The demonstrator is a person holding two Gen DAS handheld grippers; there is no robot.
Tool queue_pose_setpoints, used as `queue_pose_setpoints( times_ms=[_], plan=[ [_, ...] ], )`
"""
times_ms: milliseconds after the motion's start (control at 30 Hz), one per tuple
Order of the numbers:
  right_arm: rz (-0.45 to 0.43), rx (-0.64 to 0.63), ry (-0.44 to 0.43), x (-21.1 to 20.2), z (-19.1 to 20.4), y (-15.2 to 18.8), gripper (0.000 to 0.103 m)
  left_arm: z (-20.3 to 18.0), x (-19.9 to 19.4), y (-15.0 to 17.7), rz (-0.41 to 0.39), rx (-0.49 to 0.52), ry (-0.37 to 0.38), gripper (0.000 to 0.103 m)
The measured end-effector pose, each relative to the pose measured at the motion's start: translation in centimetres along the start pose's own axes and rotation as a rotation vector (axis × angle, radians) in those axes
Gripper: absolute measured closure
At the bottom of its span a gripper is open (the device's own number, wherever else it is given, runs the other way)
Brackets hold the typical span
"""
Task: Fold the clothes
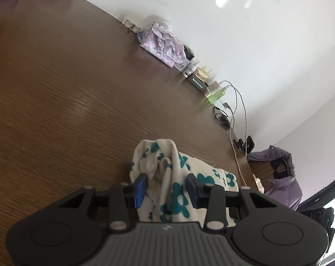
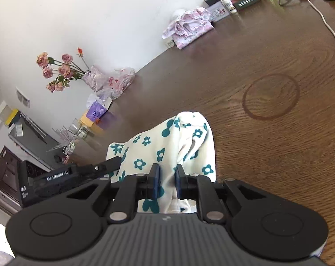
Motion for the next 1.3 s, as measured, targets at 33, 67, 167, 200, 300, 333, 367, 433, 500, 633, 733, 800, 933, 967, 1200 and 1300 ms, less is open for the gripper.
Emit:
queue_pose_setpoints(
  times_ms=[33,67,167,200,300,333,367,433,500,633,733,800,933,967,1200,1300],
  plan=[
    [-0.026,-0.009,0.01,-0.5,-0.1,-0.5,0.068,0.4,-0.2,-0.2,-0.013,0.004,-0.015,0.041],
    [-0.038,-0.03,0.021,-0.5,-0.2,-1.1,0.059,0.5,-0.4,-0.4,-0.03,0.018,-0.037,0.041],
    [-0.051,-0.067,0.042,0.4,-0.6,-2.4,0.05,0.0,0.7,0.1,0.026,-0.005,-0.016,0.077],
    [-0.039,-0.063,0.039,1.0,-0.8,-2.6,0.051,-0.1,1.0,0.3,0.037,-0.017,-0.009,0.08],
    [-0.018,0.002,0.008,2.7,-1.5,-2.4,0.095,-0.1,1.5,0.5,0.031,-0.048,0.001,0.083],
    [-0.019,0.002,0.008,2.7,-1.5,-2.4,0.095,-0.1,1.2,0.5,0.03,-0.047,0.003,0.082],
    [-0.022,-0.004,0.011,2.6,-1.4,-2.4,0.095,-0.1,0.7,0.2,0.018,-0.04,0.001,0.078],
    [-0.046,-0.01,0.011,1.6,-1.0,-2.6,0.092,0.0,-1.3,-0.9,-0.071,0.002,-0.028,0.058],
    [-0.05,-0.027,0.019,0.4,-0.6,-2.6,0.059,-0.1,-2.2,-1.7,-0.129,0.054,-0.075,0.025],
    [0.02,-0.039,0.009,0.0,0.2,-1.1,0.029,-1.1,0.1,-0.8,-0.046,0.074,-0.095,0.031],
    [0.051,-0.039,0.02,0.1,0.8,0.7,0.029,-1.0,0.5,0.3,-0.034,0.051,-0.08,0.05],
    [0.037,-0.012,0.027,0.3,0.5,1.5,0.033,-0.9,0.6,0.8,-0.023,0.005,-0.065,0.064],
    [-0.014,0.121,-0.021,0.9,-1.0,2.2,0.073,-0.9,0.7,1.4,-0.017,-0.018,-0.069,0.072],
    [-0.017,0.113,-0.018,0.7,-0.9,2.1,0.073,-0.8,0.7,1.4,-0.013,-0.024,-0.065,0.072],
    [-0.051,0.036,0.063,-0.7,-1.0,0.8,0.038,-0.6,0.4,1.9,-0.009,-0.041,-0.042,0.072],
    [-0.014,0.086,0.014,0.5,-1.5,1.2,0.081,-1.1,0.4,2.3,-0.027,-0.04,-0.058,0.075]
  ],
)
Point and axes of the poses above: each gripper's, at about its wrist camera, not at the fingertips, and x roughly the way its jaws point, z to its left, y to its underside, the point moved 10 cm from there along x, roughly the way its jaws point, and after that the axes turned 15 degrees about -y, right-handed, at the moved point
